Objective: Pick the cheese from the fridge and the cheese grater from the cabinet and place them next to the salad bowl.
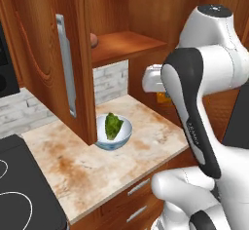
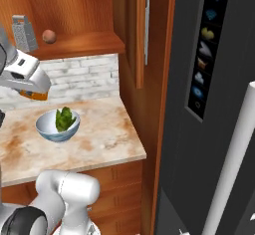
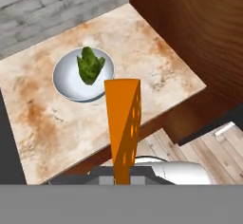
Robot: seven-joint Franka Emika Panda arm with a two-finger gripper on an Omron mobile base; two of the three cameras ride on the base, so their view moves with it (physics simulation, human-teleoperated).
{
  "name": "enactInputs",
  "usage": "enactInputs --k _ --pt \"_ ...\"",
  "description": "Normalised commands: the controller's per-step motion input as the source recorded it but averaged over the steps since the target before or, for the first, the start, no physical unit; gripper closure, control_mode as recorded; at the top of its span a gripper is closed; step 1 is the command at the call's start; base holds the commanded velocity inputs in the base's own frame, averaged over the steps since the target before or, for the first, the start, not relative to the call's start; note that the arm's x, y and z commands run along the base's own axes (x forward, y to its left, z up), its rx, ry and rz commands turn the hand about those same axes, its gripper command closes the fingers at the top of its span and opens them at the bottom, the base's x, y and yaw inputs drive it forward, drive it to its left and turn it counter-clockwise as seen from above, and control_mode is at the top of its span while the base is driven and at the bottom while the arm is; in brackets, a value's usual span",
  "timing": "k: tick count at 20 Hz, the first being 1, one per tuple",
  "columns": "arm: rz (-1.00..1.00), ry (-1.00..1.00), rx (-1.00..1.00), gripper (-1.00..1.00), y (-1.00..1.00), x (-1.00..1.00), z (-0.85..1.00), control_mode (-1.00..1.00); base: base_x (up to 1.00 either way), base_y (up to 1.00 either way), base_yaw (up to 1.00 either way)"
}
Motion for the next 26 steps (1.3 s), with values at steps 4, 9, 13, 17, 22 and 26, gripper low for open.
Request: enactInputs --k 4,9,13,17,22,26 --pt "0.00 -0.10 -0.13 1.00 0.00 0.20 -0.69 -1.00 0.00 0.00 0.00" --pt "0.09 -0.04 -0.04 1.00 -0.18 0.30 -0.55 -1.00 0.00 0.00 0.00" --pt "0.28 0.01 0.00 1.00 -0.37 0.49 -0.36 -1.00 0.00 0.00 0.00" --pt "0.33 0.06 0.00 1.00 -0.43 0.56 -0.34 -1.00 0.00 0.00 0.00" --pt "0.29 0.02 0.00 1.00 -0.27 0.45 -0.46 -1.00 0.00 0.00 0.00" --pt "0.16 0.00 0.00 1.00 -0.08 0.19 -0.52 -1.00 0.00 0.00 0.00"
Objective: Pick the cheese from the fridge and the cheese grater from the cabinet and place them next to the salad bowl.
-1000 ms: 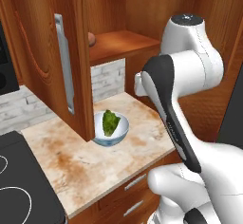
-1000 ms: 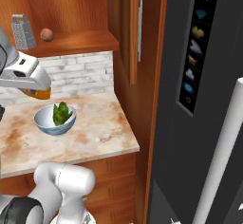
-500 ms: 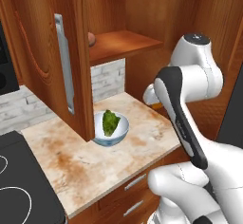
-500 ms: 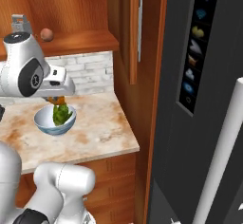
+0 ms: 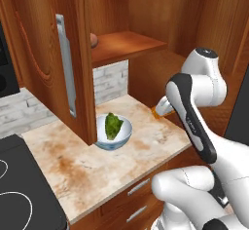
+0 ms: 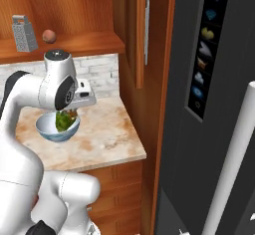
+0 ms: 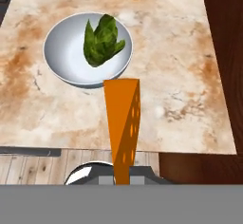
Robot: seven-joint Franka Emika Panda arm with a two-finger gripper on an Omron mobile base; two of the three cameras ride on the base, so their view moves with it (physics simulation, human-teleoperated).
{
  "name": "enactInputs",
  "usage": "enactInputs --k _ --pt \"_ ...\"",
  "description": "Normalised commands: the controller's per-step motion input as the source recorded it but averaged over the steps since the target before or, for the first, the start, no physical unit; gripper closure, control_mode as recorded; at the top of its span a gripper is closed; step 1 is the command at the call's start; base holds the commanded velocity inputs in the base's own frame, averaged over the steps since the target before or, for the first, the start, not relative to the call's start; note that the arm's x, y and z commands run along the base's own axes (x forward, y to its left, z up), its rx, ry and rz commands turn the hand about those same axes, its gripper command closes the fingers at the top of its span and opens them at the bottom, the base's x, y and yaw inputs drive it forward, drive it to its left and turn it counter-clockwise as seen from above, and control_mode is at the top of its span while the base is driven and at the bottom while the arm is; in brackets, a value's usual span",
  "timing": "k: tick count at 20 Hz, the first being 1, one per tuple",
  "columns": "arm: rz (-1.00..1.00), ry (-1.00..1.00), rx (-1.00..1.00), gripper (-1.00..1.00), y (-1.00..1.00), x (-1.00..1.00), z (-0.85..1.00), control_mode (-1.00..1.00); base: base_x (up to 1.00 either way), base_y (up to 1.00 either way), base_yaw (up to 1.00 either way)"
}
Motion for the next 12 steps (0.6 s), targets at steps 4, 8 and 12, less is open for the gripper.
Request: enactInputs --k 4,8,12 --pt "0.06 0.00 0.00 1.00 -0.10 0.15 -0.59 -1.00 0.00 0.00 0.00" --pt "0.00 -0.01 0.00 1.00 -0.09 0.01 -0.51 -1.00 0.00 0.00 0.00" --pt "0.00 -0.08 0.03 1.00 -0.15 0.01 -0.36 -1.00 0.00 0.00 0.00"
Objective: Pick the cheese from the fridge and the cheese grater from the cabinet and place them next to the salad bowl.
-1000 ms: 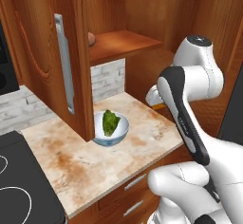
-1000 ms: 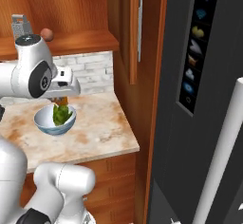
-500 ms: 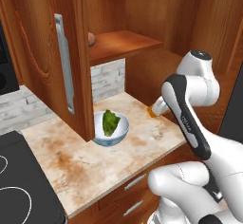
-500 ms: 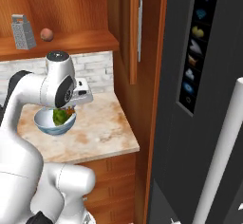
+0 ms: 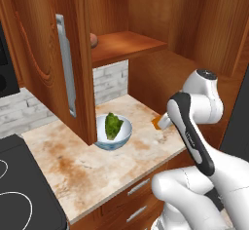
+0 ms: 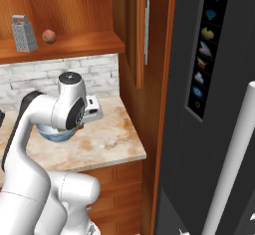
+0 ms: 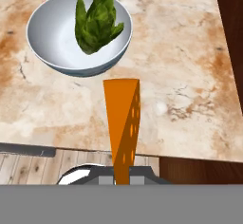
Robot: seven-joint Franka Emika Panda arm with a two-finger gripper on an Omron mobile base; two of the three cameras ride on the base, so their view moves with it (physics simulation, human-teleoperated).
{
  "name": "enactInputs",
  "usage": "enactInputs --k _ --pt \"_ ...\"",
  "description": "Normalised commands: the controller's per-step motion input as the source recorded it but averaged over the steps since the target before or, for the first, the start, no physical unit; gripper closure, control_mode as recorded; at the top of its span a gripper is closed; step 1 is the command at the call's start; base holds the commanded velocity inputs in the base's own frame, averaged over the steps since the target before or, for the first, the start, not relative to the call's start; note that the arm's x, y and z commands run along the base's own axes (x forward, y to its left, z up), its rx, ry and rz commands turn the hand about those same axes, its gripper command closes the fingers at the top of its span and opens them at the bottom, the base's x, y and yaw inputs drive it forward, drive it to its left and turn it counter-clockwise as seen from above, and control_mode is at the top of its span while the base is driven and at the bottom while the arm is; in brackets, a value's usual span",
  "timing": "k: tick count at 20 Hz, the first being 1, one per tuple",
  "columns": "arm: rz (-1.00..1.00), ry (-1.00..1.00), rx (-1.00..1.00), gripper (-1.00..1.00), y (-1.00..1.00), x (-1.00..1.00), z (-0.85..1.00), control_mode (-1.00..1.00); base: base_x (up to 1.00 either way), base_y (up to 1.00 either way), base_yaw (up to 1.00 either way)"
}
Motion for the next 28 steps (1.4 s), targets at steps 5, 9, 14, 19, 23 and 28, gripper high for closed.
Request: enactInputs --k 5,9,14,19,23,28 --pt "0.00 -0.09 0.17 1.00 -0.08 0.28 -0.12 -1.00 0.00 0.00 0.00" --pt "0.00 -0.04 0.11 1.00 0.00 0.71 -0.02 -1.00 0.00 0.00 0.00" --pt "0.00 0.00 0.00 1.00 0.00 0.69 -0.16 -1.00 0.00 0.00 0.00" --pt "0.00 -0.02 0.00 1.00 0.00 0.29 -0.45 -1.00 0.00 0.00 0.00" --pt "0.05 -0.05 0.00 1.00 0.00 0.21 -0.44 -1.00 0.00 0.00 0.00" --pt "0.12 -0.06 0.00 1.00 0.01 0.17 -0.38 -1.00 0.00 0.00 0.00"
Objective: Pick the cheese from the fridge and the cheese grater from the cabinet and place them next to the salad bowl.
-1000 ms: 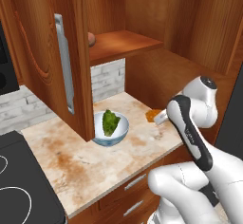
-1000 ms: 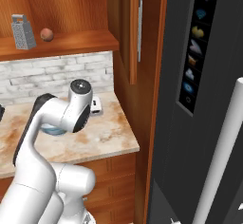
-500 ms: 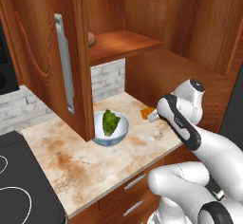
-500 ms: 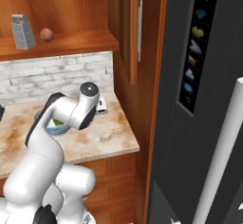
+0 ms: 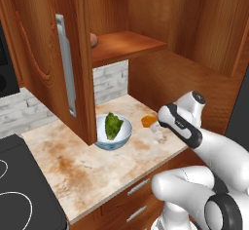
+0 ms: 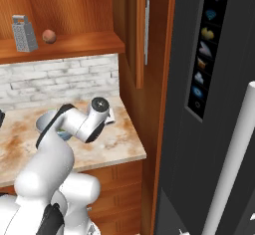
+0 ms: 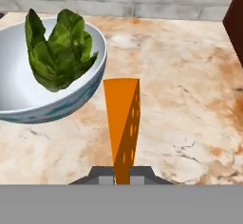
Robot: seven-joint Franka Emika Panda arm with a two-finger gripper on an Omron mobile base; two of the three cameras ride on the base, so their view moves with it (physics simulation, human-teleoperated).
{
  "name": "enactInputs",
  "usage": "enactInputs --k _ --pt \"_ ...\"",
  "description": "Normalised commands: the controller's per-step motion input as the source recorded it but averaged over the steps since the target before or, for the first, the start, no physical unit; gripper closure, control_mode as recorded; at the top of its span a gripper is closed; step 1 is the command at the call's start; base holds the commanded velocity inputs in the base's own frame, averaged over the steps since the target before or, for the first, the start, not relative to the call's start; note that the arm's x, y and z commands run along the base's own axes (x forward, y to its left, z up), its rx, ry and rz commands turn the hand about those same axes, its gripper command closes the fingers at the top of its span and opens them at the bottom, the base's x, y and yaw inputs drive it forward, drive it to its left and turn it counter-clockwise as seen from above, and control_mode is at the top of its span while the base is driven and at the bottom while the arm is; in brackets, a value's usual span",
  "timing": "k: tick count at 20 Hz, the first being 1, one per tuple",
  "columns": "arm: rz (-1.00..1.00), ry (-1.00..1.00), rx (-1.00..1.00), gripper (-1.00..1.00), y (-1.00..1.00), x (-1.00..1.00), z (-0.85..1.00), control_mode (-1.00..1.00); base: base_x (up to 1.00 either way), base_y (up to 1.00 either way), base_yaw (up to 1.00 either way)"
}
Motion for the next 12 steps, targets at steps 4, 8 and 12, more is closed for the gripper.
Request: enactInputs --k 4,8,12 --pt "0.24 -0.03 0.00 1.00 0.00 0.03 -0.13 -1.00 0.00 0.00 0.00" --pt "0.33 0.00 0.00 1.00 0.00 -0.01 0.00 -1.00 0.00 0.00 0.00" --pt "0.20 0.00 0.00 1.00 0.00 0.08 0.00 -1.00 0.00 0.00 0.00"
